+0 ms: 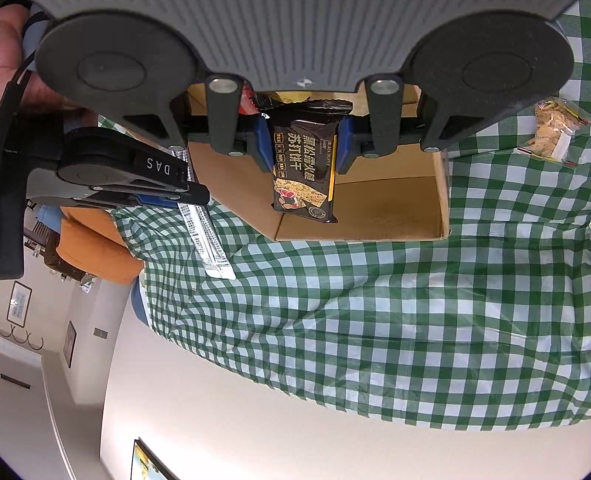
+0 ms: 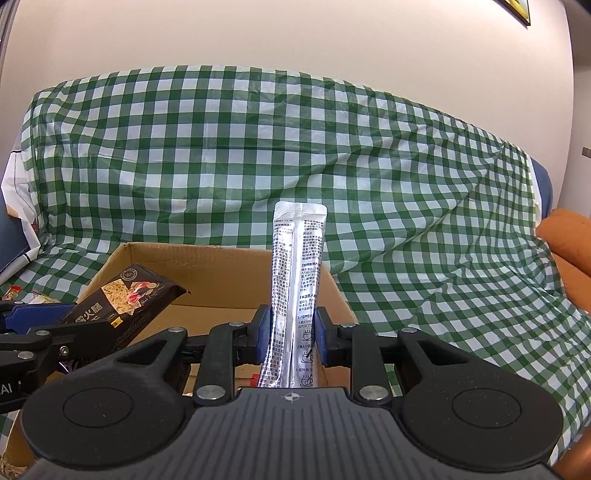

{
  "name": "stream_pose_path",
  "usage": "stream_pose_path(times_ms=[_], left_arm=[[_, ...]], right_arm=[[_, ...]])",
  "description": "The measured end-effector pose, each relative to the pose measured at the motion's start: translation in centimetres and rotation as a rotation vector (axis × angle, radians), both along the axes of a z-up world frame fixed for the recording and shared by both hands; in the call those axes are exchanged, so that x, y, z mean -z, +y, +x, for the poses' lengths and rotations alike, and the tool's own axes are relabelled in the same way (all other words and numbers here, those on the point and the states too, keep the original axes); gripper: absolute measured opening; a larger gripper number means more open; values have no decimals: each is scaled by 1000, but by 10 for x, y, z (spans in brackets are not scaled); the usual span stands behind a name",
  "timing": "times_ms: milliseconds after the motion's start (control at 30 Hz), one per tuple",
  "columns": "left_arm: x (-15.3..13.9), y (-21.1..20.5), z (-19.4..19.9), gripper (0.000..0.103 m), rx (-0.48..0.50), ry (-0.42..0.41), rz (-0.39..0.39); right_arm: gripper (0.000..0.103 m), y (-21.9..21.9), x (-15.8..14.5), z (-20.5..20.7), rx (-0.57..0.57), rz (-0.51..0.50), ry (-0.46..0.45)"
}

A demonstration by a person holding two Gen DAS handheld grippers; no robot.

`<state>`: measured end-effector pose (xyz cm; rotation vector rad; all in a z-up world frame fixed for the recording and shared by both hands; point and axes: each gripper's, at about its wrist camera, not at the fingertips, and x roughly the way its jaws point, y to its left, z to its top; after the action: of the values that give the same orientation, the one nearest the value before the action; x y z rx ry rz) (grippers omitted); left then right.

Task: Organize snacks
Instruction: 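Carry both held snacks over the cardboard box, then open the left tool while the right tool opens, dropping both snacks into the box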

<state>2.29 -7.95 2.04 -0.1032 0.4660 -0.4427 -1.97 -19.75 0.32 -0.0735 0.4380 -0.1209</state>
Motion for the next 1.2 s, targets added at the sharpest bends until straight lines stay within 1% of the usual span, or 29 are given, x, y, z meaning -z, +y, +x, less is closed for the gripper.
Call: stream_pose_path(times_ms=[1200], left_arm=[[-1,0,0,40,-15,1,-12]], right_arm=[[26,4,-2,0,-10,-3,-9]])
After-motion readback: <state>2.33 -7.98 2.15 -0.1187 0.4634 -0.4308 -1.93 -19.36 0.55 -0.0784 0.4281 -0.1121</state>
